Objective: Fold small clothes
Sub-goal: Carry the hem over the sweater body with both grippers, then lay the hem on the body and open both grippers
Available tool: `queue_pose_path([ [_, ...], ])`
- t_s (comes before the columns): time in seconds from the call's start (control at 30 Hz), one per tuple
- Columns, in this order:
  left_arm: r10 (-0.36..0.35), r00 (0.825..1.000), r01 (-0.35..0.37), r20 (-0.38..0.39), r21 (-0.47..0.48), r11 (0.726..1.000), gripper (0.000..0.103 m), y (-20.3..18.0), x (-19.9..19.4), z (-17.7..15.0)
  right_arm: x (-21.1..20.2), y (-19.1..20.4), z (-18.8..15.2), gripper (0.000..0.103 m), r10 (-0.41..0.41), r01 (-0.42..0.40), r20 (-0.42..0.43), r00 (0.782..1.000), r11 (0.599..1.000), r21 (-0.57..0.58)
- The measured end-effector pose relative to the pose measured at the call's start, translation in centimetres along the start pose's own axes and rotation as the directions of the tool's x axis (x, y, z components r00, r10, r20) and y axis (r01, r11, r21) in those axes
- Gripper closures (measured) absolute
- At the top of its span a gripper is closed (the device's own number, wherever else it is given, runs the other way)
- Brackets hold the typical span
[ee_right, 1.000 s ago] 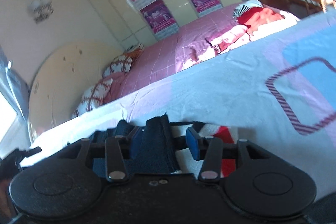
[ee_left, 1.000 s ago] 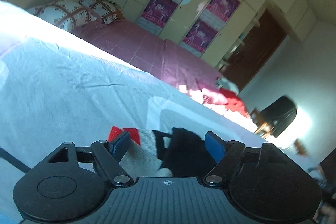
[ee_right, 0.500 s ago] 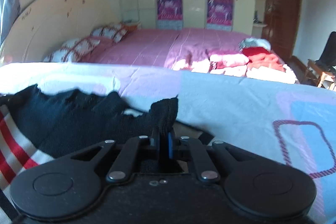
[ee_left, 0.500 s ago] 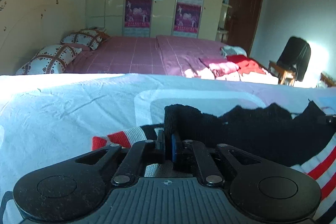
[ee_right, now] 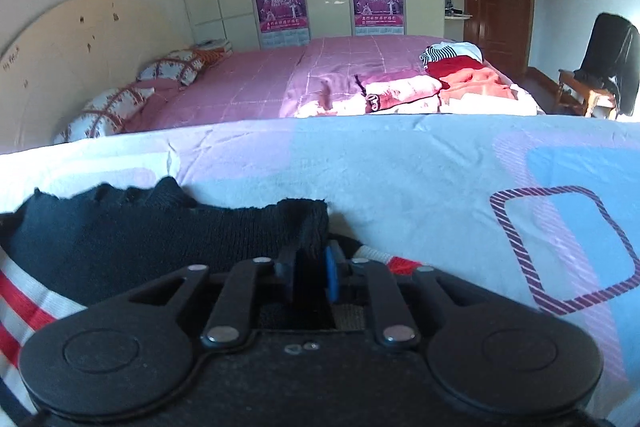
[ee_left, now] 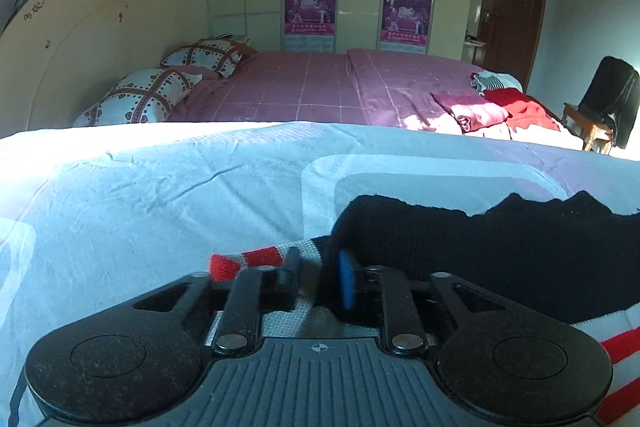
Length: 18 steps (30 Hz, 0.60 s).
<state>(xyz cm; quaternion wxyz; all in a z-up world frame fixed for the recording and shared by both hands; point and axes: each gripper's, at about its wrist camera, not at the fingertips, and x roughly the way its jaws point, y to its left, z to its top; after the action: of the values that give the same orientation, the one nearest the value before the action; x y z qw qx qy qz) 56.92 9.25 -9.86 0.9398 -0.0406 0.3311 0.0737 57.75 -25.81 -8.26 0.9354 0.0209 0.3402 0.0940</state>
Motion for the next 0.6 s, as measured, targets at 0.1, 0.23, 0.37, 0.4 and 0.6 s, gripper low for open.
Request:
queue_pose_path([
  [0.1,-0.028,0.997,0.036,0.068,-0.115,0.993,0.045,2.2,-2.6,-0.4,-3.1,0.1,-0.5,0.064,-0.027,0.029,0.086,0.996,0.999,-0.020],
  [0.23,-0.117,0.985,0.124,0.124,-0.052,0.991,0.045,-0.4,-5.4,-0.7,-5.0,2.9,-0.6,0.072,0.084,-0.076,0.088,0.993,0.992,-0.097],
  [0.37,-0.221,0.973,0.207,0.063,0.181,0.961,0.044,-8.0,-5.6,-1.5,-3.4,9.4,-1.0,0.072,0.165,-0.162,-0.009,0.986,0.958,-0.236],
  [0.4,-0.213,0.977,0.200,0.026,0.252,0.947,0.039,-9.9,-5.3,-1.8,-2.9,11.1,-1.3,0.071,0.134,-0.132,-0.016,0.991,0.946,-0.295],
  [0.6,-0.129,0.991,0.129,-0.015,0.247,0.960,0.012,-9.4,-3.8,-2.6,-1.3,10.8,-2.4,0.066,0.056,-0.067,-0.039,0.998,0.926,-0.371],
])
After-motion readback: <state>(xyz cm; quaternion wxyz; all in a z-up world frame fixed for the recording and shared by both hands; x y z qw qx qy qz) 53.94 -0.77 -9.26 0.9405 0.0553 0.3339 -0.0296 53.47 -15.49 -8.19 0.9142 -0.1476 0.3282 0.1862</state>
